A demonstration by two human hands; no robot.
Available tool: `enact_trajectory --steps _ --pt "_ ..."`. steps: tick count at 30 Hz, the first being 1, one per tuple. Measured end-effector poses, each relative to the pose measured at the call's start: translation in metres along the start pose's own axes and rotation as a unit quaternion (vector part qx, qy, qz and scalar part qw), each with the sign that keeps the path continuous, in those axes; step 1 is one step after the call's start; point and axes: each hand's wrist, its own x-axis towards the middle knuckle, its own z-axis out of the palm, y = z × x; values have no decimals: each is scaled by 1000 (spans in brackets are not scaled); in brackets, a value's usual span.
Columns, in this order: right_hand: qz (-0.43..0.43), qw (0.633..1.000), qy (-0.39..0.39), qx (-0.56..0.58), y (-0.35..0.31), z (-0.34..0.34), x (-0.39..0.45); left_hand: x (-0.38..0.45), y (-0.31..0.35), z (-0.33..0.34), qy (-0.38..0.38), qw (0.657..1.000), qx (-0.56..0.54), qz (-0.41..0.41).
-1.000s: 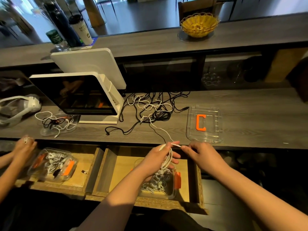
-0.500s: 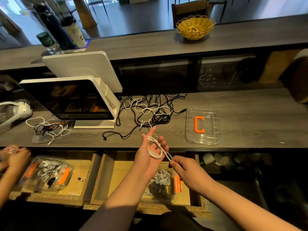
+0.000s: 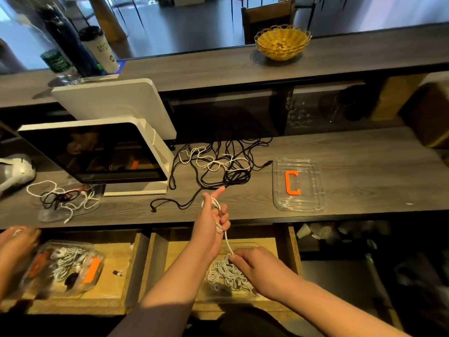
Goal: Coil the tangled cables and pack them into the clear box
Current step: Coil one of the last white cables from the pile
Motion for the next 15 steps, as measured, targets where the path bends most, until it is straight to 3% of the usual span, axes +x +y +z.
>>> enact_trajectory --steps 3,8,12,15 --pt "0 999 30 28 -11 -2 5 3 7 -5 -5 991 133 16" --pt "-29 994 54 85 -34 -9 7 1 12 -8 -60 939 337 -39" --pt "-53 994 95 24 -43 -27 15 -5 20 -7 -132 909 372 -134" --pt "-71 988 131 -50 -38 -34 24 -7 25 -10 -134 905 357 -190"
